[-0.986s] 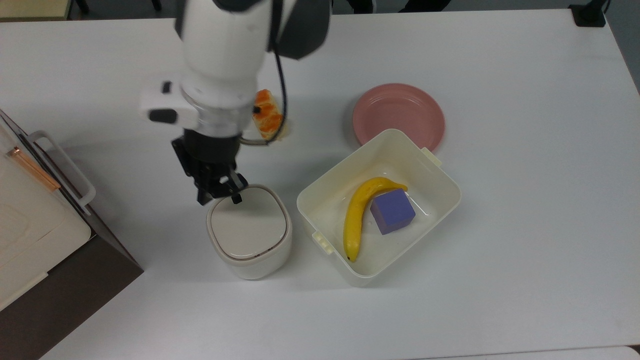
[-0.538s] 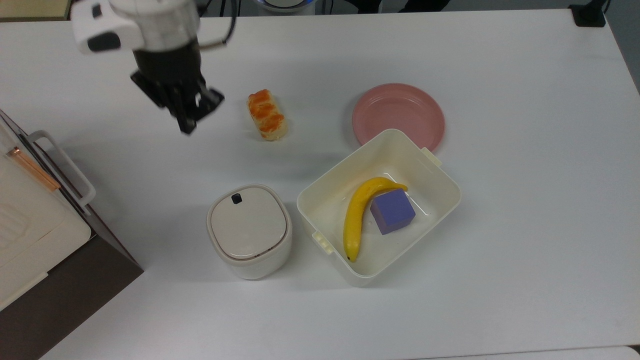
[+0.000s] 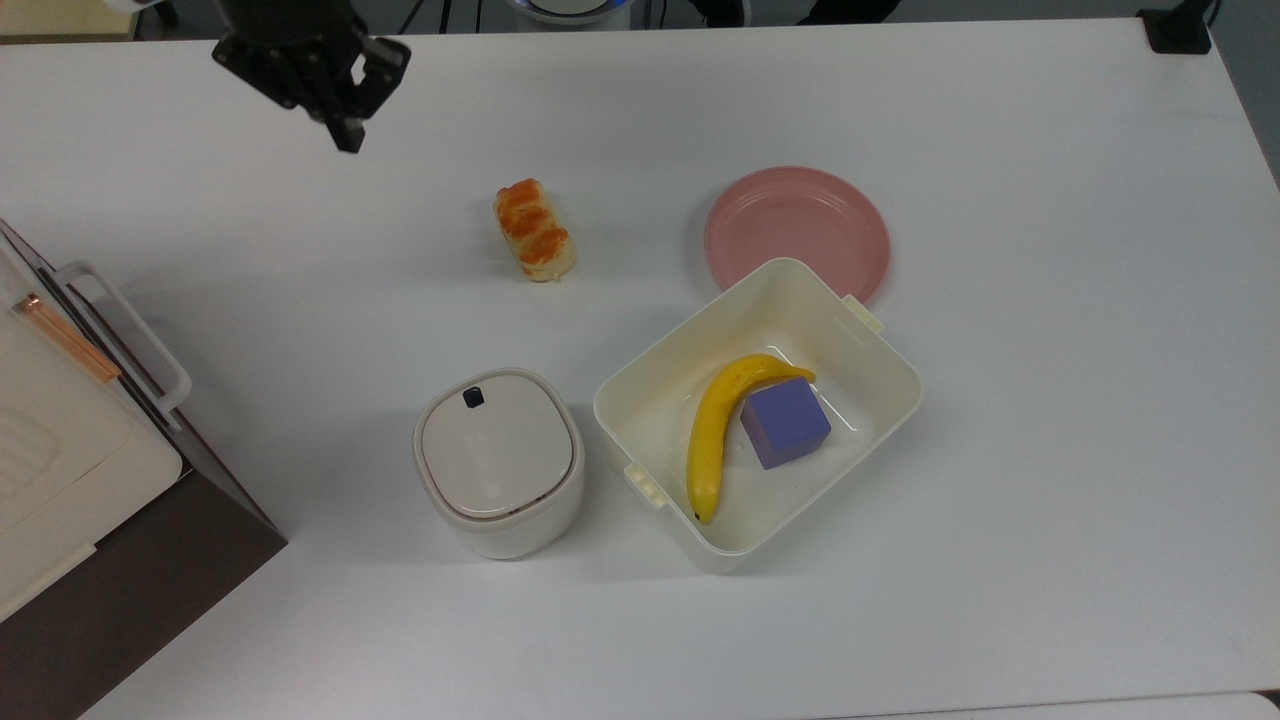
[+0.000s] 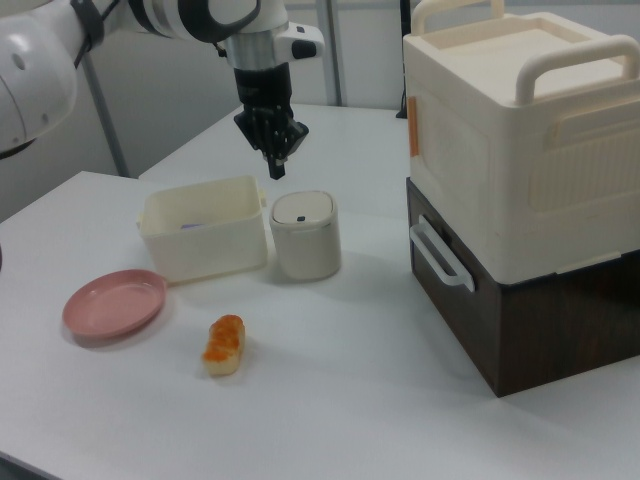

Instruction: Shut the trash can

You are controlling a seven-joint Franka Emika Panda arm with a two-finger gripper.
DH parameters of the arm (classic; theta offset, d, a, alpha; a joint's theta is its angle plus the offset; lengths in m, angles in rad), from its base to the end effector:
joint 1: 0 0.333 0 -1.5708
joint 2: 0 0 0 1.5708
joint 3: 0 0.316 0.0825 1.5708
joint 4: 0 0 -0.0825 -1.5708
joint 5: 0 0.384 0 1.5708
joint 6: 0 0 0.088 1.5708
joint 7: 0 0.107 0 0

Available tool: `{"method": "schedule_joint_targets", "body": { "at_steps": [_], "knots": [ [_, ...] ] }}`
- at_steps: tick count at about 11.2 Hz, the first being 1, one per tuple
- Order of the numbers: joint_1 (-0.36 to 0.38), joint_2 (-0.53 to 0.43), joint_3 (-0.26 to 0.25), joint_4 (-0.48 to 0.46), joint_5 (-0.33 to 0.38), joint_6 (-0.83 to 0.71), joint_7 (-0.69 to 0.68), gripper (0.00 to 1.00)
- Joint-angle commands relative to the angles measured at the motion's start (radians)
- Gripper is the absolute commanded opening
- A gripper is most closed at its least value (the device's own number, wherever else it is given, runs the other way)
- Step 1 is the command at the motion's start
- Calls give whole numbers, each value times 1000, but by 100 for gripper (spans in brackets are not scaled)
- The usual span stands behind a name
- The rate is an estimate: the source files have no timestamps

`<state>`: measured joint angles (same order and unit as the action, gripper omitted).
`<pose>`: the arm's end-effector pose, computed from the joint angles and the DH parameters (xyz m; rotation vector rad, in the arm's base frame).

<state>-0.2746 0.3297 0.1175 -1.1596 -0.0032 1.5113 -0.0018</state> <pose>0.6357 -0.1160 0.6149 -3.0984 0.2519 -0.0418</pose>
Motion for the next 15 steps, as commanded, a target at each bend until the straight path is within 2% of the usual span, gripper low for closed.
{"method": "schedule_joint_targets", "body": {
  "at_steps": [1, 2, 3, 5, 6, 8, 9, 10, 13, 15],
  "knots": [
    [8, -107, -12, -138, 37, -10, -85, 0],
    [11, -124, -12, -158, 35, -11, -110, 0],
    [11, -130, -15, -164, 35, -16, -113, 5],
    [11, -135, -15, -164, 29, -16, -115, 42],
    [12, -136, -16, -164, 26, -14, -116, 52],
    [12, -152, -18, -178, 25, -13, -116, 90],
    [14, -162, -18, -195, 23, -7, -119, 100],
    [17, -175, -18, -206, 23, -5, -116, 100],
    [64, -256, -30, -329, 14, 88, -106, 100],
    [87, -271, -61, -354, 19, 104, -109, 100]
  ]
}}
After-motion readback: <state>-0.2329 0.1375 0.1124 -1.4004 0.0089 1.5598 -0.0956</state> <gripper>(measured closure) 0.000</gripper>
